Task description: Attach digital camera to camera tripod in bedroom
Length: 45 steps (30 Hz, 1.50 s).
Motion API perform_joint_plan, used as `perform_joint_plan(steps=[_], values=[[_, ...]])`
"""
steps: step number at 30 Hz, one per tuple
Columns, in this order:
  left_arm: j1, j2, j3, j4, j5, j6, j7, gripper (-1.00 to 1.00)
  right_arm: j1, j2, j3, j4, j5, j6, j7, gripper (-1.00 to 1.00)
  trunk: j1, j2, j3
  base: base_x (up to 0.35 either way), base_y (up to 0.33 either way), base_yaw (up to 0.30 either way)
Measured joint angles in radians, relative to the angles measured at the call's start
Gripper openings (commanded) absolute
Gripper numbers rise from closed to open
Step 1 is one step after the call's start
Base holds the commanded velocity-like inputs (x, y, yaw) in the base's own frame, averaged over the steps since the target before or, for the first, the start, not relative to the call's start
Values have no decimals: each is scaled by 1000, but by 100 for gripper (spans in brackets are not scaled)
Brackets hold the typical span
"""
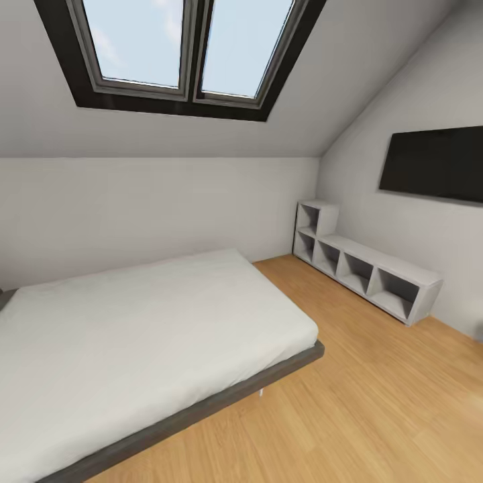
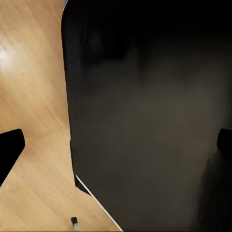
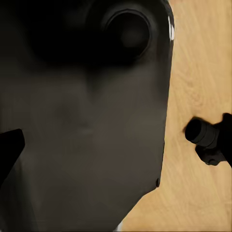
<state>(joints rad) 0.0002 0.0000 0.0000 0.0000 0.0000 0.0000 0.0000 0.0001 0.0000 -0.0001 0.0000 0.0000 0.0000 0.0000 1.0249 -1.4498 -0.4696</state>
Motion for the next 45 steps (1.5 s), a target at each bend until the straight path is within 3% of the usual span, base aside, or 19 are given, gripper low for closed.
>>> perform_joint_plan(steps=[3, 10, 45], values=[[9, -17, 10, -15, 11, -15, -10, 100, 0, -6, 5, -3, 1, -2, 1, 100, 0, 0, 0, 0, 0, 0], [10, -24, 12, -38, 17, -25, -9, 100, 0, -7, 6, -4, 2, -2, 0, 100, 0, 0, 0, 0, 0, 0], [11, -26, 13, -49, 23, -31, -8, 100, 0, -10, -1, -4, -7, -5, -11, 100, 0, 0, 0, 0, 0, -3]])
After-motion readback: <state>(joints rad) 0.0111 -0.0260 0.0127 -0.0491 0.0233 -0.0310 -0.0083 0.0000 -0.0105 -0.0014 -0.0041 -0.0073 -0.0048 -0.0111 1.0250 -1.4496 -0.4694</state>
